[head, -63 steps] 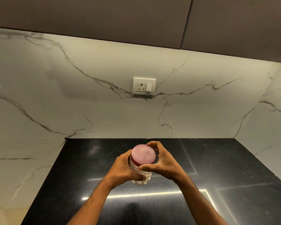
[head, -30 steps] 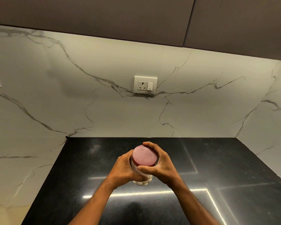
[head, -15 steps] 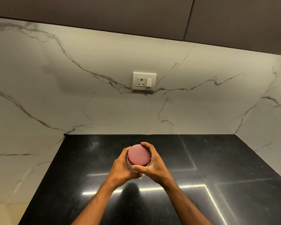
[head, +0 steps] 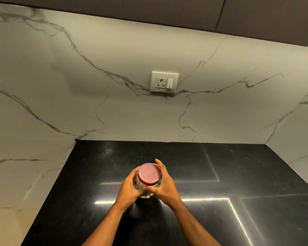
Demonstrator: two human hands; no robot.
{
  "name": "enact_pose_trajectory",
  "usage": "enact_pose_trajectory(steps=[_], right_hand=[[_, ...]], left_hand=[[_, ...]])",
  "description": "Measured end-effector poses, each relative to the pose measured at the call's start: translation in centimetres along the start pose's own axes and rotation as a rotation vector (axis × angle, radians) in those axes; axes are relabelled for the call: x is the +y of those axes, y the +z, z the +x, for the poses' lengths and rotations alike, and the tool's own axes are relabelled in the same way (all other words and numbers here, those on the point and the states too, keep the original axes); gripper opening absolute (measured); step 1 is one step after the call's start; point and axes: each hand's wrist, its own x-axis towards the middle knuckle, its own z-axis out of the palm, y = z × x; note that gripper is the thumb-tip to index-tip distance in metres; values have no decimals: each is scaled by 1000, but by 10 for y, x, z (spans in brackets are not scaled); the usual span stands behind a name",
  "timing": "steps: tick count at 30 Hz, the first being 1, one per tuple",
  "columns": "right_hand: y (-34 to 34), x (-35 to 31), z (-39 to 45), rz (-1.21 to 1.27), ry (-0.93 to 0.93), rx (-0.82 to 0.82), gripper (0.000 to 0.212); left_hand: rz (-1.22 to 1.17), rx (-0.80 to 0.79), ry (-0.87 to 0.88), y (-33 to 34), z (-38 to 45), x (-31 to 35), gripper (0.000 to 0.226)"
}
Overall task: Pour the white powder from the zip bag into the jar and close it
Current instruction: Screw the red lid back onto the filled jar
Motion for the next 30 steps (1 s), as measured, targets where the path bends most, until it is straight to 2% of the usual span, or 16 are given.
enact_pose_trajectory(steps=[9, 14, 19, 30], right_hand=[[11, 15, 4, -31, 11, 65, 109], [13, 20, 5, -38, 47, 89, 95], [11, 22, 5, -38, 62, 94, 90], [13, 25, 5, -61, 62, 98, 90]], left_hand=[[-23, 6, -25, 2, 2, -9, 89], [-15, -4, -48, 3, 6, -12, 88], [2, -27, -75, 2, 8, -13, 91], [1, -43, -83, 2, 10, -17, 91]])
